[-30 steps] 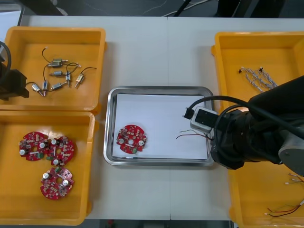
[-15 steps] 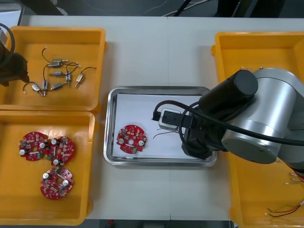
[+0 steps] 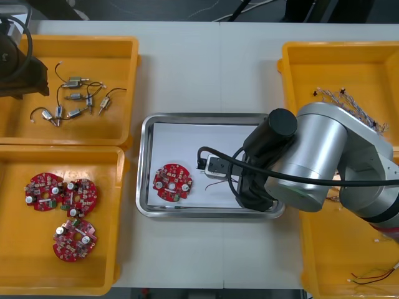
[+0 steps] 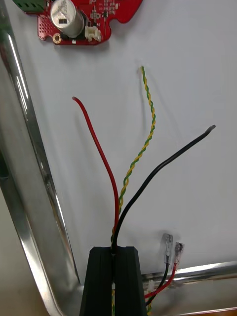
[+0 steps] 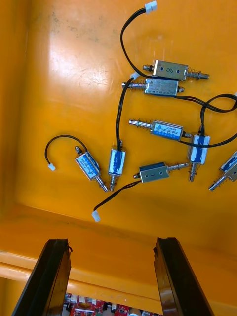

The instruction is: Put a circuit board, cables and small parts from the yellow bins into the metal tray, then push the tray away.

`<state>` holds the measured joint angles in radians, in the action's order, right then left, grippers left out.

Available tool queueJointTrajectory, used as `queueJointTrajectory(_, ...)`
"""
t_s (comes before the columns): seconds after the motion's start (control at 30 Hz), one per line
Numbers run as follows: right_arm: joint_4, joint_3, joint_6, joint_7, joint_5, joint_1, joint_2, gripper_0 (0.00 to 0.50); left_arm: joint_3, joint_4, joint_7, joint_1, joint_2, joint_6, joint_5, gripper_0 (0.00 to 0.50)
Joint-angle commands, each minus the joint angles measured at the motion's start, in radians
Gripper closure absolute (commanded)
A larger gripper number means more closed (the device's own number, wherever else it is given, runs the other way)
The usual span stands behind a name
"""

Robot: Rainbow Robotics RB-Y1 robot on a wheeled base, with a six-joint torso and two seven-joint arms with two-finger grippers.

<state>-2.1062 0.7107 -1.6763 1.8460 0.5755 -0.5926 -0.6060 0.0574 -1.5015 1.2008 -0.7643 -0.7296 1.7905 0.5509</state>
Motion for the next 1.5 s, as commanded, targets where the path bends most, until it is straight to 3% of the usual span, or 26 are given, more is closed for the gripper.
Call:
queueJointTrajectory(0.03,0.043,0.073,0.046,0.052,-0.042,-0.041,-0.02,0.5,0.009,-0.009,0.016,-0.044,0.009,-0.01,0.003,0.0)
queueJointTrajectory(0.3,0.094,0.118,0.09,0.056,-0.037,-0.041,-0.014,0.5,0.05,0.06,0.005,-0.046,-0.022,-0.039,-0.029,0.0)
queueJointTrajectory(0.6,0.097,0.128,0.089,0.059,-0.039,-0.042,-0.009,0.5,0.087,0.181,-0.017,-0.046,-0.022,-0.138,-0.126,0.0)
queueJointTrajectory(0.73,0.097,0.128,0.089,0.067,-0.049,-0.047,-0.009,0.384,0.107,0.21,-0.05,-0.05,-0.021,-0.16,-0.14,0.0)
queueJointTrajectory(0.8,0.097,0.128,0.09,0.071,-0.051,-0.052,-0.009,0.278,0.107,0.224,-0.073,-0.059,-0.021,-0.166,-0.144,0.0)
queueJointTrajectory(0.87,0.097,0.128,0.09,0.078,-0.049,-0.059,-0.009,0.079,0.107,0.233,-0.109,-0.07,-0.011,-0.171,-0.157,0.0)
queueJointTrajectory(0.93,0.097,0.127,0.09,0.079,-0.049,-0.062,-0.008,0.005,0.107,0.241,-0.136,-0.079,-0.004,-0.172,-0.167,0.0)
queueJointTrajectory(1.27,0.089,0.065,0.069,0.099,0.006,-0.067,-0.005,0.0,0.088,0.248,-0.34,-0.086,0.044,-0.204,-0.189,0.0)
queueJointTrajectory(1.5,0.023,-0.057,-0.039,0.114,0.037,-0.065,0.022,0.0,0.082,0.25,-0.405,-0.039,0.078,-0.197,-0.201,0.0)
